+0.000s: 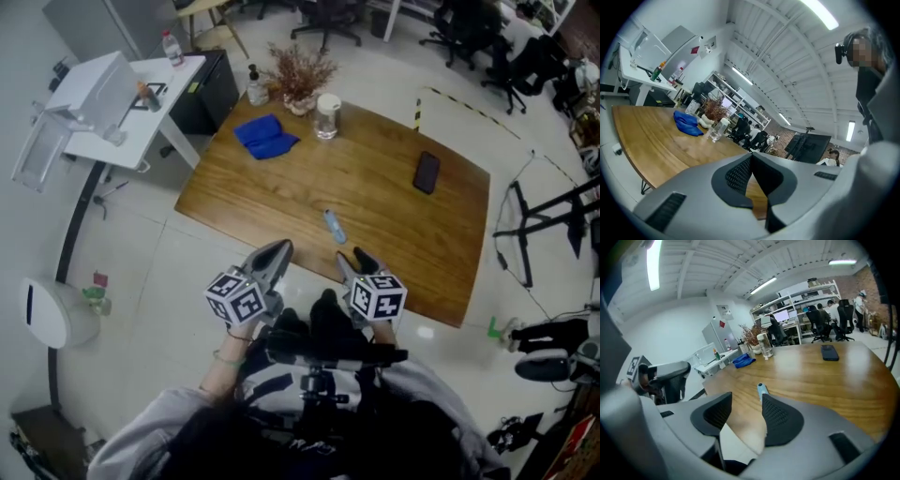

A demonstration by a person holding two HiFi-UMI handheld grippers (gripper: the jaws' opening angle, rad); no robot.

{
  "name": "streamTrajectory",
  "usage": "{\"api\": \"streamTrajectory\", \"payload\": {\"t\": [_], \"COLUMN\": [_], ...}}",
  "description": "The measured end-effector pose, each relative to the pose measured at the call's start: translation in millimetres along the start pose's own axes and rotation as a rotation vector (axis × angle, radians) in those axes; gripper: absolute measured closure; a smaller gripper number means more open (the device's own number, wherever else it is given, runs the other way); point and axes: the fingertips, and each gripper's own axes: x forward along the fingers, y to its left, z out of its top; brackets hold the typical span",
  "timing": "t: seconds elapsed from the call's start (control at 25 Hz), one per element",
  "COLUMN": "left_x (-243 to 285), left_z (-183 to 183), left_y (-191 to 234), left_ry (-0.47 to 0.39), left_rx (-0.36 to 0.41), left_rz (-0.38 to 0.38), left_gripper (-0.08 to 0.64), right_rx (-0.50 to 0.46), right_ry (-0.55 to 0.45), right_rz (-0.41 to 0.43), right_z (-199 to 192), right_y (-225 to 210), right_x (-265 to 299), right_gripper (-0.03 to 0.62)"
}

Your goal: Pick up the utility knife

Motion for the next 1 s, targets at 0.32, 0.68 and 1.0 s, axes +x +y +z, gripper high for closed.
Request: {"api": "streamTrajectory", "payload": {"t": [0.32,0.68,1.0], "left_x": [41,37,36], "left_z": [23,33,29], "left_y": [9,27,34], "left_ry": [-0.066,-0.075,-0.073], "left_rx": [-0.022,-0.027,-0.036], "left_rz": [0.083,0.173,0.179], "left_gripper": [0.555,0.555,0.555], "right_rx": [-0.253,-0.424,-0.459], "right_ry": [0.195,0.279,0.252], "right_rz": [-0.013,-0.006,-0.014], "right_z": [5,-17,-15], "right_y": [-38,-40,-40], "right_x": [94,132,134], "right_gripper": [0.344,0.344,0.439]}}
